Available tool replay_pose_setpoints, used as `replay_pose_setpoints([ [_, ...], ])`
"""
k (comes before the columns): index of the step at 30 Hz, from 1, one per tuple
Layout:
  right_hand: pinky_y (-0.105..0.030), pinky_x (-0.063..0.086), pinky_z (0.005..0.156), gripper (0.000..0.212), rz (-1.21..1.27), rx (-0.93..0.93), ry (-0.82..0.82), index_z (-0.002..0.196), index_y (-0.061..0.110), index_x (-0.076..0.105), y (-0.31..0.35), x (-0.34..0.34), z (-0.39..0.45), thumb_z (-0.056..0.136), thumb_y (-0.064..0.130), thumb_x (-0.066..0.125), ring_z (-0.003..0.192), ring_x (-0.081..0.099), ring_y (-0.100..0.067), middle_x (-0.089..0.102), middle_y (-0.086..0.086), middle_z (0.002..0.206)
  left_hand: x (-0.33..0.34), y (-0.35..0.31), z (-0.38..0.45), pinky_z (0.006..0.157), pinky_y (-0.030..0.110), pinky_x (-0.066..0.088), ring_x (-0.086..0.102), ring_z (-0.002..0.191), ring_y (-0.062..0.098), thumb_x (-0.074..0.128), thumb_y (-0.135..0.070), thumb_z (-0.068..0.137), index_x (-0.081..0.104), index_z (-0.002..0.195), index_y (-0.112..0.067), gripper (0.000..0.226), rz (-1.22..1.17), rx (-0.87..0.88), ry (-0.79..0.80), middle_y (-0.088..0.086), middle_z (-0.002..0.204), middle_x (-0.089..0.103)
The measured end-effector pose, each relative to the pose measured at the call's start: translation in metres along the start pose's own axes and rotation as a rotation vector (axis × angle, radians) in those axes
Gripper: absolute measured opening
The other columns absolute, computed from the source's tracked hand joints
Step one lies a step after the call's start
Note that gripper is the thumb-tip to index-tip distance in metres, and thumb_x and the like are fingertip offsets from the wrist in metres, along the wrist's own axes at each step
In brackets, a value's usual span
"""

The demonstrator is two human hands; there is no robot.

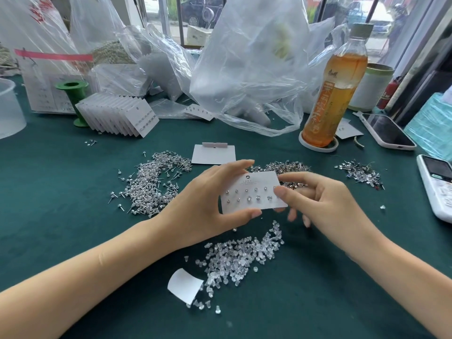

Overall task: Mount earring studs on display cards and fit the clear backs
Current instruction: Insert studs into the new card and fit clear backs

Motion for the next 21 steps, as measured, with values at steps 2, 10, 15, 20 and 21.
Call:
replay_pose_setpoints([
  [2,-0.015,0.039,0.04,0.054,0.127,0.082,0.078,0.105,0.02,0.064,0.0,0.0025,-0.0002,0.062,0.051,0.07,0.049,0.057,-0.009,0.074,-0.006,0.071,0.0,-0.0007,-0.0003,0.092,0.017,0.044,0.048,0.113,-0.005,0.063,-0.061,0.071,0.034,0.136,-0.042,0.074,-0.003,0.002,-0.001,-0.017,0.121,0.053],
  [10,-0.012,0.031,0.036,0.047,0.266,0.137,0.118,0.098,0.014,0.065,0.0036,0.0032,-0.0016,0.058,0.037,0.076,0.047,0.056,-0.011,0.074,-0.012,0.076,-0.0001,-0.0014,-0.0008,0.09,0.021,0.045,0.048,0.112,-0.002,0.062,-0.059,0.072,0.034,0.137,-0.041,0.073,0.011,0.037,-0.002,-0.018,0.12,0.051],
  [15,-0.013,0.029,0.036,0.047,0.345,0.156,0.119,0.099,0.009,0.061,0.0034,0.0051,-0.0008,0.059,0.029,0.077,0.047,0.057,-0.012,0.072,-0.01,0.071,-0.0001,-0.0016,-0.0012,0.092,0.022,0.044,0.048,0.114,0.001,0.064,-0.056,0.073,0.037,0.136,-0.036,0.071,0.016,0.082,-0.029,-0.015,0.122,0.052],
  [20,-0.012,0.03,0.035,0.043,0.414,0.122,0.113,0.092,0.014,0.061,0.0036,0.0051,-0.0007,0.055,0.028,0.078,0.043,0.053,-0.011,0.071,-0.008,0.066,-0.0011,-0.0028,0.0002,0.098,0.02,0.039,0.045,0.12,0.001,0.064,-0.056,0.074,0.034,0.138,-0.033,0.075,0.017,0.121,-0.063,-0.014,0.131,0.05],
  [21,-0.012,0.03,0.035,0.042,0.431,0.103,0.095,0.09,0.014,0.061,0.0039,0.0047,-0.0001,0.055,0.028,0.078,0.043,0.052,-0.01,0.07,-0.007,0.065,-0.0016,-0.0018,0.0007,0.101,0.018,0.037,0.043,0.123,0.0,0.064,-0.058,0.073,0.031,0.14,-0.033,0.079,-0.007,0.101,-0.075,-0.015,0.135,0.047],
])
Point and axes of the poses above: each hand's wrist, its own z-axis towards the middle knuckle, its own x-axis out of the palm, y = z × x, the point moved 1 cm from there along z, towards the middle knuckle
